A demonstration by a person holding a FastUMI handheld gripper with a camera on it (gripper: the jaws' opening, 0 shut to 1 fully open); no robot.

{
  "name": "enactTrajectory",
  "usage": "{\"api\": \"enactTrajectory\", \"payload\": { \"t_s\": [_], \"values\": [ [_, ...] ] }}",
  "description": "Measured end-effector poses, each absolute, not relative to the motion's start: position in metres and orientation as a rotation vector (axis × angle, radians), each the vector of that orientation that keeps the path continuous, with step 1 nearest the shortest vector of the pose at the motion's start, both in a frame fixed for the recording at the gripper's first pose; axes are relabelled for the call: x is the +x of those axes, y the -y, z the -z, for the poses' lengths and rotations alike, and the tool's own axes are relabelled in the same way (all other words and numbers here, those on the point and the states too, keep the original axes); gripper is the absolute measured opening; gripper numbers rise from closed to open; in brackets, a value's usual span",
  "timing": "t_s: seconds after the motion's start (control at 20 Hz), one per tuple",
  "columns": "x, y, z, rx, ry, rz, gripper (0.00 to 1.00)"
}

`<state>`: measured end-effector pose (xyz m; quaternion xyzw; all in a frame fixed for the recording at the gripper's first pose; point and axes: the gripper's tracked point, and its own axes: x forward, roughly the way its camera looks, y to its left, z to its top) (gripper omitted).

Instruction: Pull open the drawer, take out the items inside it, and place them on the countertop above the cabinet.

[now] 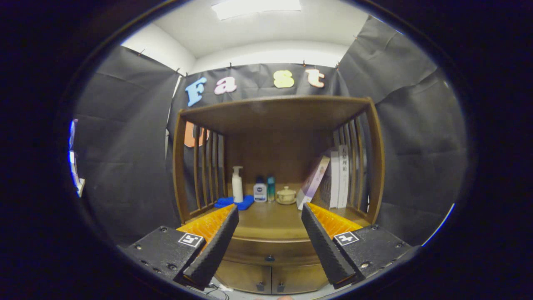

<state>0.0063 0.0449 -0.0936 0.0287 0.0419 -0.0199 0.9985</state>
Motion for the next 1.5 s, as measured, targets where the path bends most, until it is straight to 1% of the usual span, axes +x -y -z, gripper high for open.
{"api": "enactTrajectory", "payload": {
  "t_s": [0.25, 0.4, 0.6, 0.7, 0.75, 1.1, 1.2, 1.45, 1.5],
  "values": [
    [0.033, -0.049, 0.164, 0.066, -0.193, 0.035, 0.99],
    [0.049, -0.048, 0.199, 0.093, -0.201, 0.028, 0.99],
    [0.071, -0.041, 0.242, 0.124, -0.270, 0.068, 0.94],
    [0.086, -0.029, 0.249, 0.145, -0.309, 0.099, 0.88],
    [0.088, -0.022, 0.253, 0.155, -0.319, 0.116, 0.81],
    [0.093, -0.033, 0.275, 0.103, -0.346, 0.103, 0.54],
    [0.094, -0.035, 0.279, 0.115, -0.342, 0.104, 0.51],
    [0.095, -0.037, 0.280, 0.098, -0.362, 0.120, 0.29],
    [0.096, -0.038, 0.280, 0.111, -0.365, 0.118, 0.28]
  ]
}}
